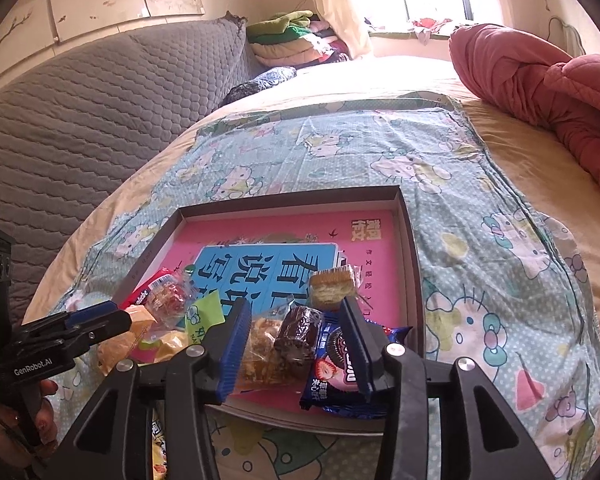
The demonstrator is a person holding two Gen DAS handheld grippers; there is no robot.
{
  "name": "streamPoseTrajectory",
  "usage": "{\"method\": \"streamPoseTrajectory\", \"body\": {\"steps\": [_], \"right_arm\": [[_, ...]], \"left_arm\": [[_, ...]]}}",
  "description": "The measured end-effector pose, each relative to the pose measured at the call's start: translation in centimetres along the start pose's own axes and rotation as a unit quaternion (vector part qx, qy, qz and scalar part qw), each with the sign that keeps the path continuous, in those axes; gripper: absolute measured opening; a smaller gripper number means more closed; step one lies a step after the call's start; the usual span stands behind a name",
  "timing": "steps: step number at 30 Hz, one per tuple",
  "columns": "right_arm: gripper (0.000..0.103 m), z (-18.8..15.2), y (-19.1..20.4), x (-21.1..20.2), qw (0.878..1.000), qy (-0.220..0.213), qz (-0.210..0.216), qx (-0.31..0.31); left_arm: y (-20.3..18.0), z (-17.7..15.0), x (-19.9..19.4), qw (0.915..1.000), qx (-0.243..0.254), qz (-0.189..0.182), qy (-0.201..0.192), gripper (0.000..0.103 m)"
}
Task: Organize snacks
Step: 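Lower and release the orange cake from the left tool while the right tool releases the chocolate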
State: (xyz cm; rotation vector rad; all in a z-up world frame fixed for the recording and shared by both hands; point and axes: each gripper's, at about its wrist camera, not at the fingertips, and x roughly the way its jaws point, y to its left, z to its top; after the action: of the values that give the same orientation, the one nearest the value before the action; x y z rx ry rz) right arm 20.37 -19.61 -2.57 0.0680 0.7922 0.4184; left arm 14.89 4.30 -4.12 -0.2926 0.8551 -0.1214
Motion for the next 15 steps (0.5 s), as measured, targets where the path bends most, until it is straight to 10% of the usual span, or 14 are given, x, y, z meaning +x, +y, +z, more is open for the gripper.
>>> {"method": "streamPoseTrajectory", "body": {"steps": [15], "right_arm": [[0.05, 0.4, 0.8, -2.1, 1.0, -0.025, 0.014, -0.011]], "left_arm": [[1.1, 0.6, -3.8, 0.9994, -0.011, 0.023, -0.024, 0.06]]}}
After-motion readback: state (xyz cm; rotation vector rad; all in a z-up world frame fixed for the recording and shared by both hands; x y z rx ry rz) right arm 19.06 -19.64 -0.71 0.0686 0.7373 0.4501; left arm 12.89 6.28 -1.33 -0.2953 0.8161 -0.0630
